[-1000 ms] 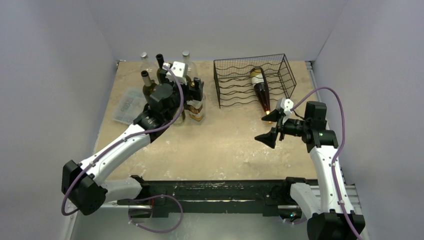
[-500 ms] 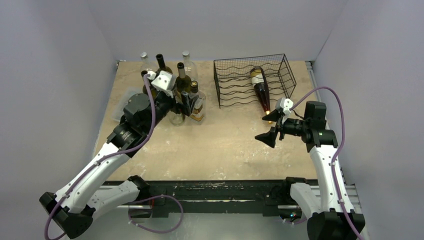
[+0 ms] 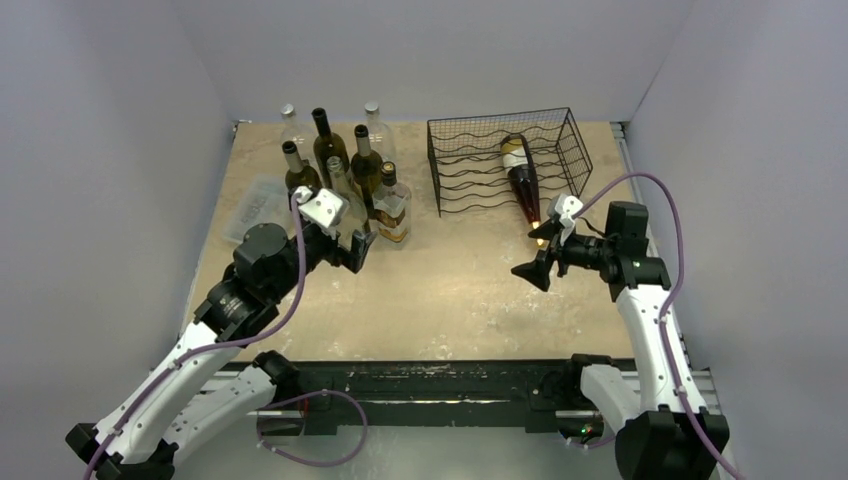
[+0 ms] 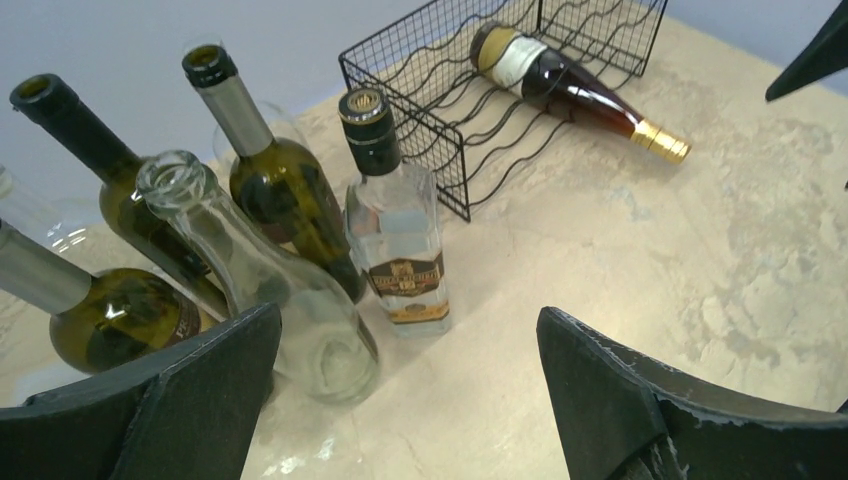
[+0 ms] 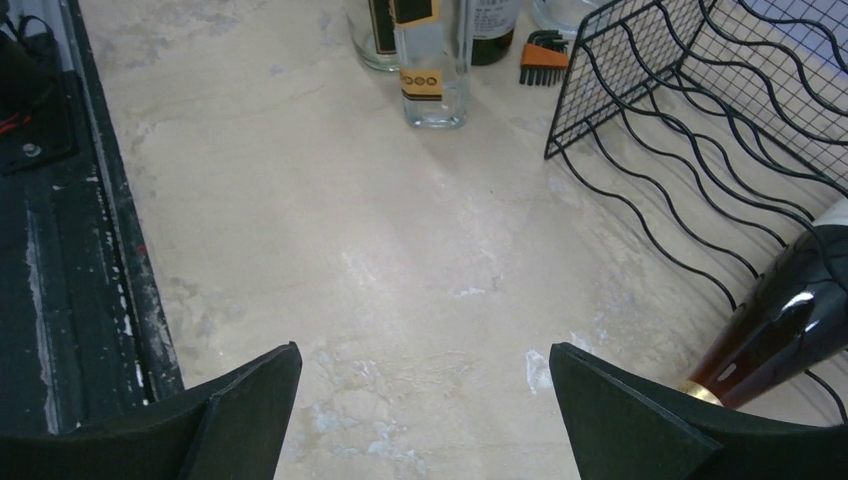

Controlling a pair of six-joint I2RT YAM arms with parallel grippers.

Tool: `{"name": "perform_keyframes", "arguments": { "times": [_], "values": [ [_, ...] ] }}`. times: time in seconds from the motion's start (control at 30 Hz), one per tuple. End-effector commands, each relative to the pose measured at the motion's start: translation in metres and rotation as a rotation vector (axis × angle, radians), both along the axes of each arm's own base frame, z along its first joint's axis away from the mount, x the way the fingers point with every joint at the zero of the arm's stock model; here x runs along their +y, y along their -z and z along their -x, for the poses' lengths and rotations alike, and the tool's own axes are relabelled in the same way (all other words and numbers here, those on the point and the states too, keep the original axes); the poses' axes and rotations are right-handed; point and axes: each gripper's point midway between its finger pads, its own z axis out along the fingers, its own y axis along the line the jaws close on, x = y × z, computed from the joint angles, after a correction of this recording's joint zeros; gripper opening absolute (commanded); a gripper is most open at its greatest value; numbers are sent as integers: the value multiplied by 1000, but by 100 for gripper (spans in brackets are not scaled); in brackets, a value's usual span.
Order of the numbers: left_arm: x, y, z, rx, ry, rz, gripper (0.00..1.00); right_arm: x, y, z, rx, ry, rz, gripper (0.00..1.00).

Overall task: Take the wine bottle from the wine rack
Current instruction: Pick up the wine bottle from the wine rack.

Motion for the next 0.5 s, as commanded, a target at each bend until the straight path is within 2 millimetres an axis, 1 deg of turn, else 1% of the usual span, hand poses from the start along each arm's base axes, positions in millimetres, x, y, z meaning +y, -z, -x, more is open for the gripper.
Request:
{"name": "perform_keyframes", "arguments": {
  "times": [0.0, 0.17, 0.27, 0.47],
  "values": [
    [9, 13, 5, -22, 7, -77, 100, -12, 5, -23, -54, 38, 75, 99],
    [5, 21, 13, 3, 52, -93, 100, -20, 1, -47, -131, 28, 144, 99],
    [6, 22, 14, 17, 54, -110, 100, -23, -2, -64, -128, 39, 151, 99],
    [5, 27, 12, 38, 54, -116, 100, -35, -1, -102, -79, 166, 147, 99]
  ]
}}
